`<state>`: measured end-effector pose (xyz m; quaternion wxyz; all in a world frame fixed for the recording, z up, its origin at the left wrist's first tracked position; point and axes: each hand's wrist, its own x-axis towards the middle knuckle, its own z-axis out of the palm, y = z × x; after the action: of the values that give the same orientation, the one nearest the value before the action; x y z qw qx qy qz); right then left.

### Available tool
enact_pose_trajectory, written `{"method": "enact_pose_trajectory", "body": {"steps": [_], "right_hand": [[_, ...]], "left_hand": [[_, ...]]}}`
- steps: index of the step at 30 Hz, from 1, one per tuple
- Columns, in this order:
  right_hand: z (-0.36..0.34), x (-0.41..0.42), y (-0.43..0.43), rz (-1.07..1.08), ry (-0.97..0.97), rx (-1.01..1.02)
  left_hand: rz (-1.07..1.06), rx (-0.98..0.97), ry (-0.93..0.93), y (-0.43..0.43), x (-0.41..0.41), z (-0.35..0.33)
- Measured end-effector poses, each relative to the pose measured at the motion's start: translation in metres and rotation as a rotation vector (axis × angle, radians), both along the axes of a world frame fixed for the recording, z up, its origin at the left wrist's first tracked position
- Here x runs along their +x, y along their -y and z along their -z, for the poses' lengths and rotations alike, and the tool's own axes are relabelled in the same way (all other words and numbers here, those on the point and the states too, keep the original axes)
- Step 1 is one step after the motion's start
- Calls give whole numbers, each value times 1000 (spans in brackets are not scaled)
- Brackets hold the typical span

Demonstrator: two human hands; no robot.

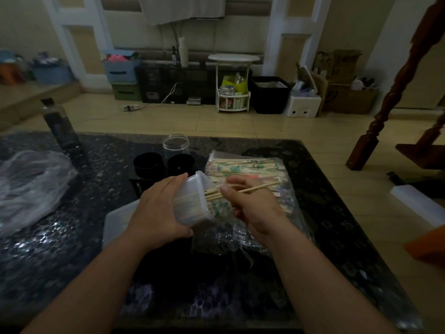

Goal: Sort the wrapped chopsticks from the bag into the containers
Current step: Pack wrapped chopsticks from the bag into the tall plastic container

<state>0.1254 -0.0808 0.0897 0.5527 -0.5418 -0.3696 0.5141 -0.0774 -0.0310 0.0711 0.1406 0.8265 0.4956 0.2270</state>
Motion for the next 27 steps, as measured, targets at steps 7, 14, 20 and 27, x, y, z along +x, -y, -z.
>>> {"method": "enact_pose_trajectory", "body": {"steps": [7, 14, 20, 27], "right_hand": [[0, 0, -2, 213, 22, 80], [12, -7, -1, 312, 523, 94], [7, -25, 10, -173, 430, 60], [14, 0, -1, 114, 530, 76]], "left_hand": [[3, 9, -23, -2, -1, 2], [7, 18, -34, -4, -1, 4], [1, 52, -38, -6, 0, 9], [-11, 16, 13, -3, -2, 3]]}}
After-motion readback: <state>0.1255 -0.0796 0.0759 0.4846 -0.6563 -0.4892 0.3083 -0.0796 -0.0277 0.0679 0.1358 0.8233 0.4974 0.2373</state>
